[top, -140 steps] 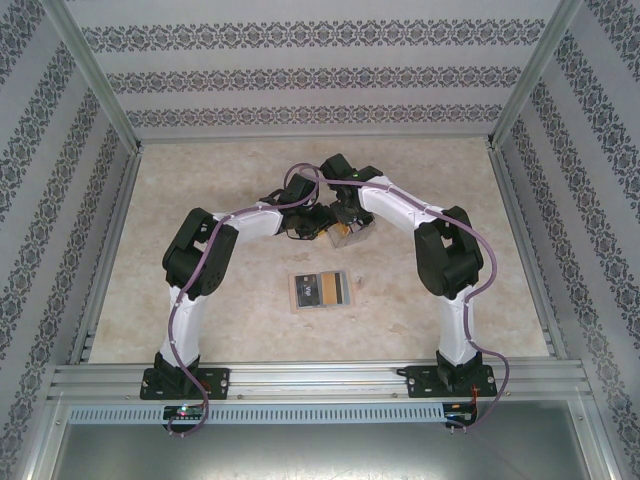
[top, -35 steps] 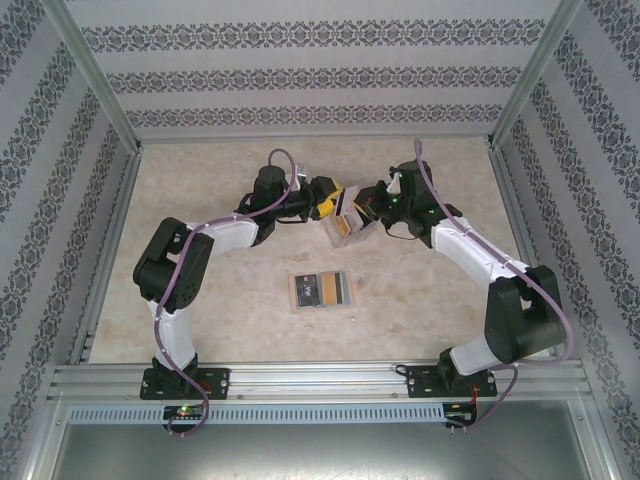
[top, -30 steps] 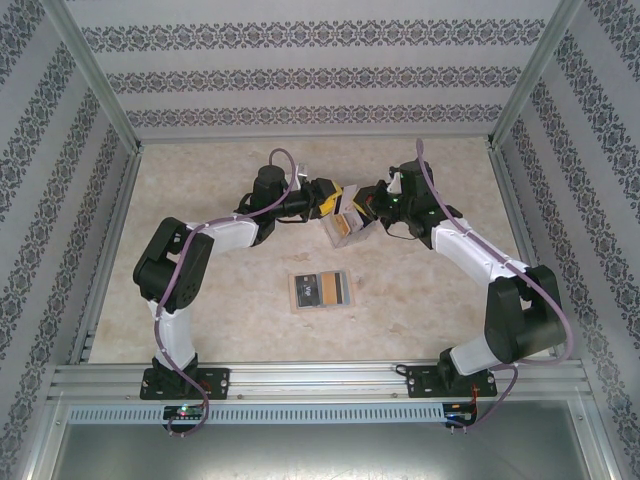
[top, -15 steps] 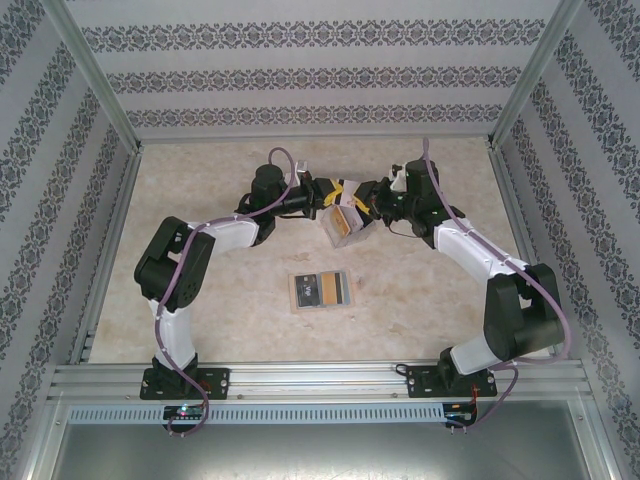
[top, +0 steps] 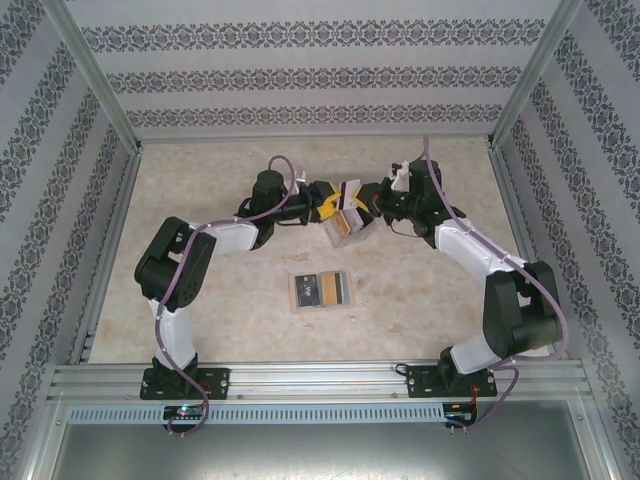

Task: Put the credit cards into the card holder
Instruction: Pick up the credit card from the storage box, then flip over the card slot in the card holder.

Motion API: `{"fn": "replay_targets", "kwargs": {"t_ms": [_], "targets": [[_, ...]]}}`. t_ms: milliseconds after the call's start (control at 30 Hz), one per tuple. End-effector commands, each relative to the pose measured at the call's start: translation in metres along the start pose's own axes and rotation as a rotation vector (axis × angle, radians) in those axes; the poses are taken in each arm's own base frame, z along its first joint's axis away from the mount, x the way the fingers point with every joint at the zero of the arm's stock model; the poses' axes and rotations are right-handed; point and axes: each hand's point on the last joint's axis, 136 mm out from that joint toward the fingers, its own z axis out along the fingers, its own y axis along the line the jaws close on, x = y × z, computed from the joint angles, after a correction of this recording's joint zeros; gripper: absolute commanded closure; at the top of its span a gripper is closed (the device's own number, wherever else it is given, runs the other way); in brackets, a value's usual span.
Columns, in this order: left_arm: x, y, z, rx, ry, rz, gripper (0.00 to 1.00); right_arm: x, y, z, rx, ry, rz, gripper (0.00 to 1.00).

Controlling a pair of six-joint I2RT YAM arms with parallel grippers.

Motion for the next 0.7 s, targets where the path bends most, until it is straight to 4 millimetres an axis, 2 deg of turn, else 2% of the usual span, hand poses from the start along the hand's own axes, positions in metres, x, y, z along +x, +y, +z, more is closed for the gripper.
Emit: {"fn": "replay_targets", "kwargs": {"t_ms": [0,167,233,300,400,500,667], "targets": [[0.009,0.034,-0.030,-0.234,-0.036,0.088,0.50,0.012,-0.015,-0.020,0.102,-0.023,-0.169,0.99],[0.029,0.083,-0.090,-0.615,-0.079,0.226,0.44,0.054,-0.047,-0.030,0.230,-0.034,-0.390,0.99],[0.040,0.100,-0.110,-0.707,-0.076,0.243,0.43,0.078,-0.058,-0.030,0.279,-0.026,-0.505,1.00],[0.051,0.114,-0.123,-0.741,-0.073,0.231,0.43,0.096,-0.071,-0.029,0.339,-0.013,-0.554,1.00],[0.065,0.133,-0.132,-0.746,-0.070,0.190,0.42,0.118,-0.094,-0.025,0.395,0.029,-0.529,1.00],[0.075,0.143,-0.135,-0.744,-0.060,0.175,0.42,0.137,-0.112,-0.018,0.414,0.067,-0.505,1.00],[0.088,0.153,-0.133,-0.773,-0.011,0.193,0.44,0.147,-0.128,-0.016,0.432,0.057,-0.506,1.00]]}}
